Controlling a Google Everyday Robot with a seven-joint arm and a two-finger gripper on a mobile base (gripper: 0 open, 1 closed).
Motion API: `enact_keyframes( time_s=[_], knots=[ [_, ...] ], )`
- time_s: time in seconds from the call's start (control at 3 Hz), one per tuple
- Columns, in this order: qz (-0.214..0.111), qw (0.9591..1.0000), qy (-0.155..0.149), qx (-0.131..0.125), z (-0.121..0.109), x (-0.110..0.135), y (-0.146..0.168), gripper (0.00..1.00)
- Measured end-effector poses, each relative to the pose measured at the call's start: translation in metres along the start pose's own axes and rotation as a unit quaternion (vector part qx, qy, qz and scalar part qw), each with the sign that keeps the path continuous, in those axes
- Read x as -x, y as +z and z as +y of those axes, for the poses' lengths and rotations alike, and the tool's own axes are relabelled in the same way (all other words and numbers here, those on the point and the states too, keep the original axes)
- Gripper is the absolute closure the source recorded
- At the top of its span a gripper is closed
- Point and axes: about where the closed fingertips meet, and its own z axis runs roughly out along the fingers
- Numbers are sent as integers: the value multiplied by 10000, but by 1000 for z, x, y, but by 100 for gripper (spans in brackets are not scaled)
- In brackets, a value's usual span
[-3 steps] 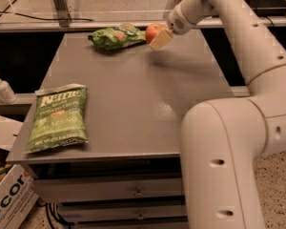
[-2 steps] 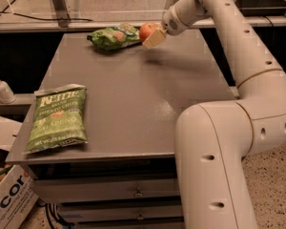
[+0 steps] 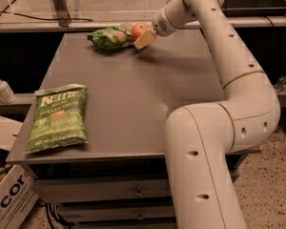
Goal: Move apple near green rice chip bag
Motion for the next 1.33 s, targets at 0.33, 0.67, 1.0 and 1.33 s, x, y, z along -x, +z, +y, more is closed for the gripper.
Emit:
enact_keyframes(
  time_s=[0.33, 0.67, 1.0, 1.33],
  knots=[
    [92, 9999, 43, -102, -5, -2, 2, 58],
    [158, 9997, 78, -166, -9, -6, 0, 36],
    [218, 9996, 95, -180, -11, -11, -3, 12],
    [258, 9994, 104, -182, -12, -16, -6, 0]
  ],
)
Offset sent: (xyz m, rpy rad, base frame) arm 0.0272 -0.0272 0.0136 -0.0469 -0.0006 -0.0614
